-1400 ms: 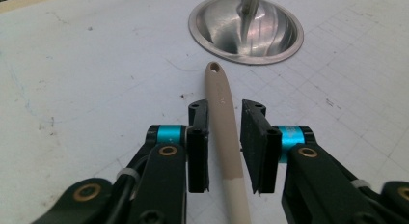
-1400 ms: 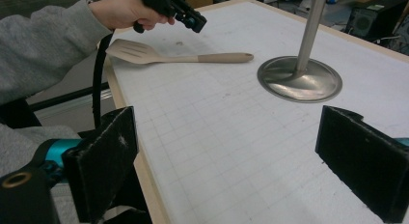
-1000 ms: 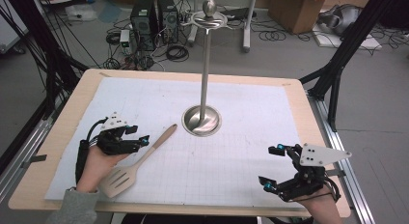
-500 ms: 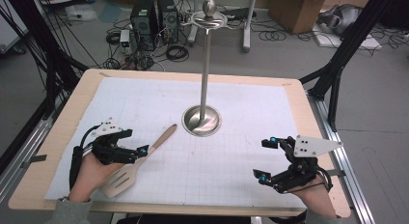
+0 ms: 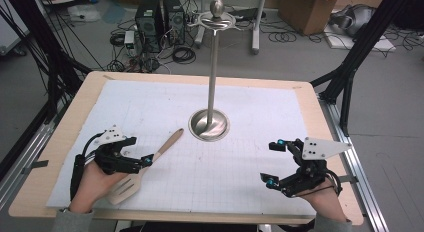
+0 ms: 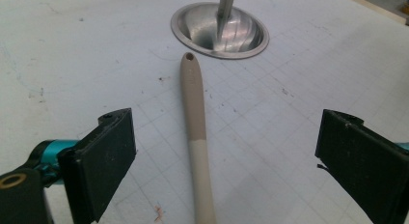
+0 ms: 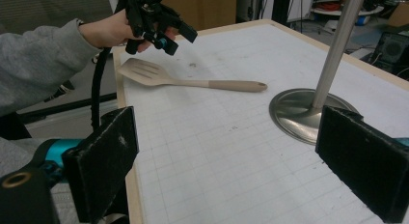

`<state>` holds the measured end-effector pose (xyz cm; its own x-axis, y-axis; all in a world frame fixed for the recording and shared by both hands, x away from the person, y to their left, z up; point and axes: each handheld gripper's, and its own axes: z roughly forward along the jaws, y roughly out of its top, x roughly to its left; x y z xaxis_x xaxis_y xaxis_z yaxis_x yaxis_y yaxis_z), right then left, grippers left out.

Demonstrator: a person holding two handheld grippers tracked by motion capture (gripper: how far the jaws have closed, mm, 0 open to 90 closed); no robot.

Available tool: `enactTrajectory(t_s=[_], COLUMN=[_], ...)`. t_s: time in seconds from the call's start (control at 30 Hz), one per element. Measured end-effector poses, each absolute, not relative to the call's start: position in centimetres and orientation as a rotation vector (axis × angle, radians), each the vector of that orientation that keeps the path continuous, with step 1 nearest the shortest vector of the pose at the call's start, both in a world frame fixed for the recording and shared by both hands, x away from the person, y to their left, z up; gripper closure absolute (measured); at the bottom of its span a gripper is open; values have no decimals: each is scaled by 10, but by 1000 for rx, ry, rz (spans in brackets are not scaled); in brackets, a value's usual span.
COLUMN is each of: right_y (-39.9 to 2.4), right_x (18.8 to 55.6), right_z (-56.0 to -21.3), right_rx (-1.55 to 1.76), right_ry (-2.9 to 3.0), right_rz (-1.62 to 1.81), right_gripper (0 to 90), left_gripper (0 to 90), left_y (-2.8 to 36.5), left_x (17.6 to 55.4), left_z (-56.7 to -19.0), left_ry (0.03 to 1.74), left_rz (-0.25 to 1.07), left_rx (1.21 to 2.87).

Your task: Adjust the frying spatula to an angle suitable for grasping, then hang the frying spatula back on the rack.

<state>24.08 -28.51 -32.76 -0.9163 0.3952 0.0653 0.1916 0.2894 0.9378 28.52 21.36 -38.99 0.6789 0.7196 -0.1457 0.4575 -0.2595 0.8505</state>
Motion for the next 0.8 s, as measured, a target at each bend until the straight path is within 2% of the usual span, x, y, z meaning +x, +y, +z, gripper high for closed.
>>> enactTrajectory(t_s=[0.37, 0.8], right_y=[-287, -285], right_x=[241, 238], right_z=[-330, -330], right_rx=[558, 566], right_ry=[2385, 2388], right_rz=[1678, 1661], right_gripper=[70, 70], left_gripper=[76, 77], left_y=[211, 204], left_x=[292, 296], left_z=[-398, -405], left_ry=[981, 986], left_rz=[252, 289], left_rx=[1917, 1956])
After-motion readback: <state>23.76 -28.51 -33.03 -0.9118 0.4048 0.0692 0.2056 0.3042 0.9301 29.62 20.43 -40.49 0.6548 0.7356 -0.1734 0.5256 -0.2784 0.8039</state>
